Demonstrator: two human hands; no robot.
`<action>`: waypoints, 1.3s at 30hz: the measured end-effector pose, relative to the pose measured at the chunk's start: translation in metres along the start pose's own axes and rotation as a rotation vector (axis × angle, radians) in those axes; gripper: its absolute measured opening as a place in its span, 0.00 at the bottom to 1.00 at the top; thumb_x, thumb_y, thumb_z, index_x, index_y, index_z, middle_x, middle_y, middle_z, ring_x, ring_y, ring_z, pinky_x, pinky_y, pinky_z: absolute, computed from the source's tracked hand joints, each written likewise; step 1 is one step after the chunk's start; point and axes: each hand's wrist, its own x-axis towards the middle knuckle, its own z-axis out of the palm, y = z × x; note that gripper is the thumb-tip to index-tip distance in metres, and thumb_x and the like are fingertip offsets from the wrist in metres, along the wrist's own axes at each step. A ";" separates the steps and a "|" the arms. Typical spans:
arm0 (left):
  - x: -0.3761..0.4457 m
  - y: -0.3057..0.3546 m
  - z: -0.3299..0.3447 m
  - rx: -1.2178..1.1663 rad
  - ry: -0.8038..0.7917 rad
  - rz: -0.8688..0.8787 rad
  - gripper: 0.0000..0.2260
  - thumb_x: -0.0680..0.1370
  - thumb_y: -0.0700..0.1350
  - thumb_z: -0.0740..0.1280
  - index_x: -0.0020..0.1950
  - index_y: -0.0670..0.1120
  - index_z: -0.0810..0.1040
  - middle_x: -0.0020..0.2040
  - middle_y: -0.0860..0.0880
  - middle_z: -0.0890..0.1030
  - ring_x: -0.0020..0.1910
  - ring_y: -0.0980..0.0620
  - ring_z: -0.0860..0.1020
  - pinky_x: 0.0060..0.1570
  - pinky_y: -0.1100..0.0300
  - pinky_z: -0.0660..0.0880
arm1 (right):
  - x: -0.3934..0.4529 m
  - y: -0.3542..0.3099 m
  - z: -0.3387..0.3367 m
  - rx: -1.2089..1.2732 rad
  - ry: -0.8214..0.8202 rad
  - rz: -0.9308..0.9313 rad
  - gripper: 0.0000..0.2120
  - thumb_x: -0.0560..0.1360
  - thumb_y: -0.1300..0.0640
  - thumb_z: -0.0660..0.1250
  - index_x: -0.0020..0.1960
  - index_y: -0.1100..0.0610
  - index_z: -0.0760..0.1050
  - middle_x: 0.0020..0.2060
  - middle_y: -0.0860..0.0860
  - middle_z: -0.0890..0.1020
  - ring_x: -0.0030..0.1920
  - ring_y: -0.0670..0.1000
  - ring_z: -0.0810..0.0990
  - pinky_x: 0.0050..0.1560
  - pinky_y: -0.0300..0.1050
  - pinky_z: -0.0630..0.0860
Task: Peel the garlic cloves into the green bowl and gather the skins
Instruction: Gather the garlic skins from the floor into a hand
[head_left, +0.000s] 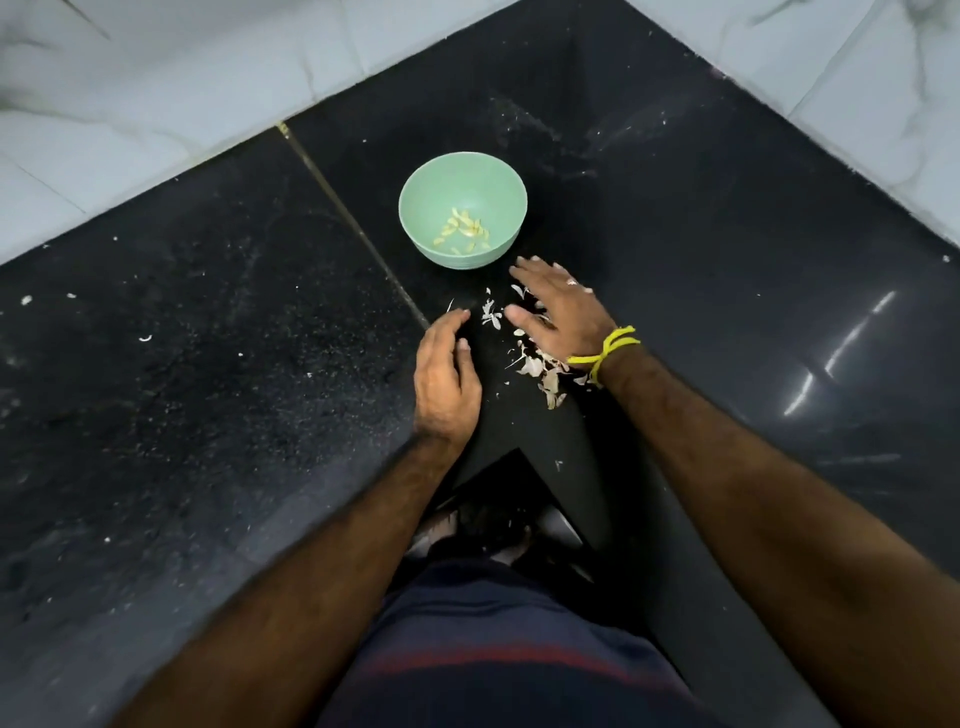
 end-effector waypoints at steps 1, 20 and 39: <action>-0.001 0.000 0.001 0.011 -0.005 0.009 0.15 0.81 0.33 0.60 0.67 0.36 0.76 0.65 0.41 0.79 0.66 0.46 0.76 0.71 0.57 0.69 | 0.000 -0.002 0.003 -0.001 -0.033 -0.063 0.32 0.79 0.41 0.57 0.75 0.62 0.66 0.75 0.59 0.66 0.77 0.56 0.60 0.79 0.52 0.52; -0.008 0.007 0.001 -0.018 -0.014 0.002 0.17 0.84 0.40 0.58 0.72 0.37 0.71 0.72 0.41 0.74 0.72 0.46 0.72 0.73 0.53 0.67 | -0.056 0.003 0.002 -0.321 0.282 -0.272 0.20 0.81 0.50 0.59 0.66 0.58 0.78 0.67 0.56 0.77 0.70 0.57 0.73 0.73 0.58 0.65; 0.001 0.008 -0.005 -0.037 -0.027 -0.078 0.19 0.84 0.43 0.58 0.74 0.39 0.71 0.73 0.43 0.73 0.73 0.49 0.70 0.74 0.58 0.65 | -0.053 0.014 0.013 -0.197 0.365 0.356 0.46 0.74 0.26 0.51 0.78 0.60 0.58 0.77 0.62 0.59 0.78 0.62 0.55 0.77 0.63 0.54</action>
